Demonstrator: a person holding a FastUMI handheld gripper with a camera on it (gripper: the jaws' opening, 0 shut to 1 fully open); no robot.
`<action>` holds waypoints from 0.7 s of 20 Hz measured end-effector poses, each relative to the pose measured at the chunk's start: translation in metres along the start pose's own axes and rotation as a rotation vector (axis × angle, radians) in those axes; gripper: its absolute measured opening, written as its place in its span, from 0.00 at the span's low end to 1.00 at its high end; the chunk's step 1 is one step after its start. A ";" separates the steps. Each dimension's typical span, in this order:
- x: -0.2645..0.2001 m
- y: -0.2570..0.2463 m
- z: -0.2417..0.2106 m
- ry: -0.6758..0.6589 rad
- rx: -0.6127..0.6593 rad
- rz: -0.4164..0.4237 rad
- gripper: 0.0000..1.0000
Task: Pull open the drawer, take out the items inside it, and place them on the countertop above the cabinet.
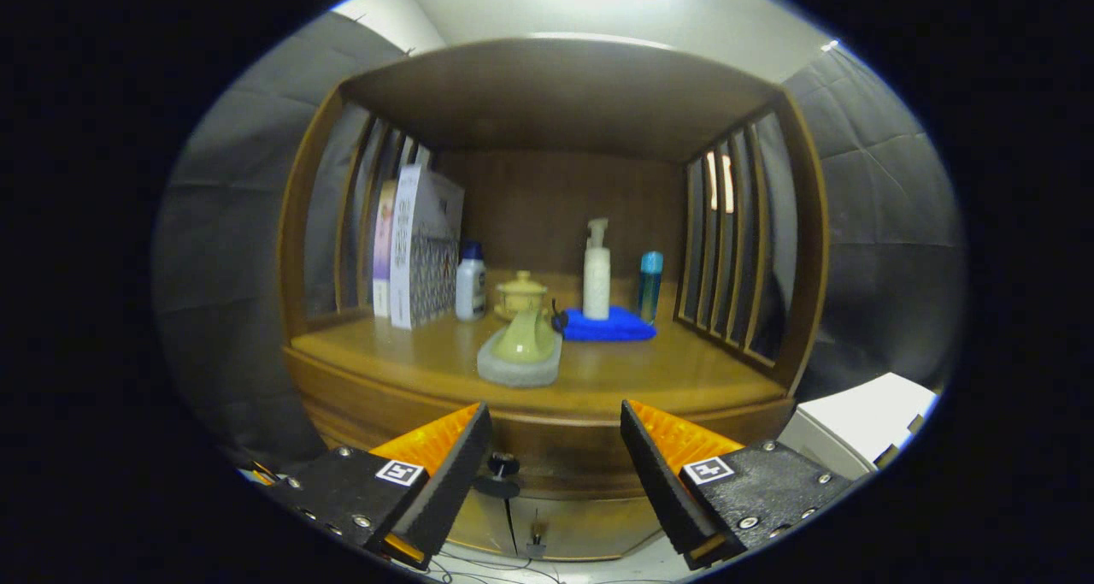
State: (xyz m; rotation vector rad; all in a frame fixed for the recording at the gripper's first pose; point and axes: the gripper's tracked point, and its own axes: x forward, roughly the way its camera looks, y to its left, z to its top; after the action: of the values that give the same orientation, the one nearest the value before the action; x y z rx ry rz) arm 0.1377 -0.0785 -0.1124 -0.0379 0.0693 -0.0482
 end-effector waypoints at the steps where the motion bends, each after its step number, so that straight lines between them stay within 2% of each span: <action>1: -0.010 -0.009 0.017 -0.015 0.024 -0.010 0.95; 3: -0.031 -0.018 0.047 -0.028 0.055 -0.012 0.94; 7: -0.080 -0.024 0.094 -0.060 0.013 -0.034 0.94; 10: -0.116 0.000 0.126 -0.117 0.001 0.024 0.94; 14: -0.148 0.007 0.133 -0.136 -0.014 0.023 0.94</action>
State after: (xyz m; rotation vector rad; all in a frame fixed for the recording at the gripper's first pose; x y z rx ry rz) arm -0.0002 -0.0589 0.0299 -0.0544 -0.0660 -0.0218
